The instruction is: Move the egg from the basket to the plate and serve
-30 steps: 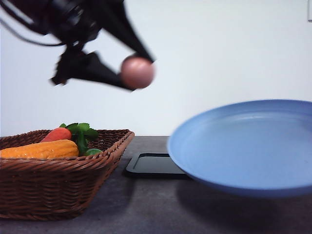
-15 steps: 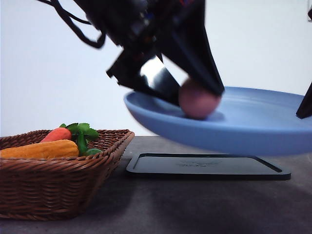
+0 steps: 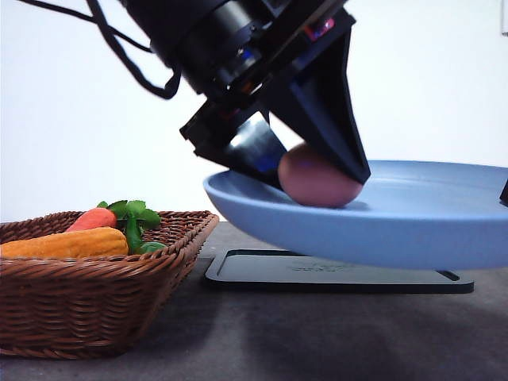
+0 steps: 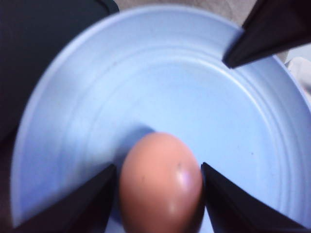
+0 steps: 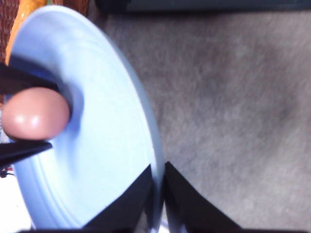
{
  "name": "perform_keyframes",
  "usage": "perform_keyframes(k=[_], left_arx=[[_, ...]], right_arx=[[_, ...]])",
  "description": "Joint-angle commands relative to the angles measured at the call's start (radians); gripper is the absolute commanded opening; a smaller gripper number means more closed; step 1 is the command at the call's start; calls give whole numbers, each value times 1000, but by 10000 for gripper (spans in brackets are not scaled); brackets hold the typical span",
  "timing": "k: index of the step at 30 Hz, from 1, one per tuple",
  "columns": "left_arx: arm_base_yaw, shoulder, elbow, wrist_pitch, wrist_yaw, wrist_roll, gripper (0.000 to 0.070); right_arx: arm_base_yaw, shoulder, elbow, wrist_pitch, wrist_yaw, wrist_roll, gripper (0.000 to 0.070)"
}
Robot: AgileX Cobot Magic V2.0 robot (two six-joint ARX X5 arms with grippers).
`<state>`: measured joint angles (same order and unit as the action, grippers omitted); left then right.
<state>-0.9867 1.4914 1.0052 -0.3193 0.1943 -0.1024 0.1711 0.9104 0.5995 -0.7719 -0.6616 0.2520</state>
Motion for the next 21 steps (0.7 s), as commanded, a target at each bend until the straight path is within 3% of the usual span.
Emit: perform_keyframes(k=[1,10,21], left_arx=[[-11,18,42,-12,-3,8,362],[7,-63,171,-201,-3,23,361],[68,-398,182,-280,-14,22,359]], right_arx=[[3,5,10,5,-23,11,0],[-8,118,26,58,-22,8,0],[-100,469,206,257,-22,9,0]])
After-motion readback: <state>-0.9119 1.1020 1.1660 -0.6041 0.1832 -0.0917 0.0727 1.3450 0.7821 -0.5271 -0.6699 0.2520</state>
